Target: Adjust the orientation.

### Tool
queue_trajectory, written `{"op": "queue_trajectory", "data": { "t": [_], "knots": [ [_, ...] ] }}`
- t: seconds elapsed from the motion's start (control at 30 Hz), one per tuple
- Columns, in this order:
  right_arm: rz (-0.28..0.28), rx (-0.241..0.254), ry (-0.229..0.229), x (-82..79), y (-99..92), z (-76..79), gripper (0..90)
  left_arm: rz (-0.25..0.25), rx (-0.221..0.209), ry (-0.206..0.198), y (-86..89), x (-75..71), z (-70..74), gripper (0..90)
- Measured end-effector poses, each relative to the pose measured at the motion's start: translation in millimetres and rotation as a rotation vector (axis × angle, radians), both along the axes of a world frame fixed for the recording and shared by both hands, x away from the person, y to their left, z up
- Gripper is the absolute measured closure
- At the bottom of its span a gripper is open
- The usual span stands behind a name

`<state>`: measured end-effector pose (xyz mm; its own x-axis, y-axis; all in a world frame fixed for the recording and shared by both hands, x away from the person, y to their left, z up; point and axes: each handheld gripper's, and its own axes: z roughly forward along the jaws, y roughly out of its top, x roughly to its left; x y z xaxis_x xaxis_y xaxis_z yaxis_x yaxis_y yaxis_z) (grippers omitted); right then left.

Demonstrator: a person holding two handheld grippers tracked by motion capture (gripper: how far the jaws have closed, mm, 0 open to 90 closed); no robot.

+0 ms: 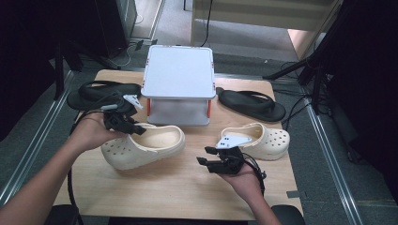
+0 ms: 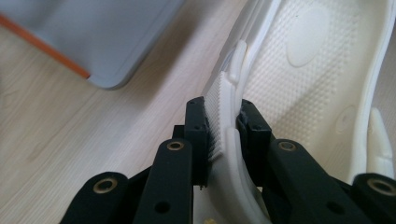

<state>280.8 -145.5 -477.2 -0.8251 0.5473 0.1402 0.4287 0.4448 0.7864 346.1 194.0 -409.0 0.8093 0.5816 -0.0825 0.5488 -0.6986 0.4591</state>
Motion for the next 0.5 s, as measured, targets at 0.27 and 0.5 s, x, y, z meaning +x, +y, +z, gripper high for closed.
{"op": "queue_trajectory", "data": {
  "t": [0.27, 0.5],
  "knots": [
    [-0.009, 0.002, -0.007, -1.1, -3.6, 0.9, 50.8, -0.052, 0.007, 0.033, -25.5, 1.9, -13.8, 77.9],
    [-0.016, 0.001, -0.007, 0.2, -4.8, -0.1, 50.9, -0.076, -0.005, 0.077, -45.6, 8.4, -39.6, 77.5]
  ]
}}
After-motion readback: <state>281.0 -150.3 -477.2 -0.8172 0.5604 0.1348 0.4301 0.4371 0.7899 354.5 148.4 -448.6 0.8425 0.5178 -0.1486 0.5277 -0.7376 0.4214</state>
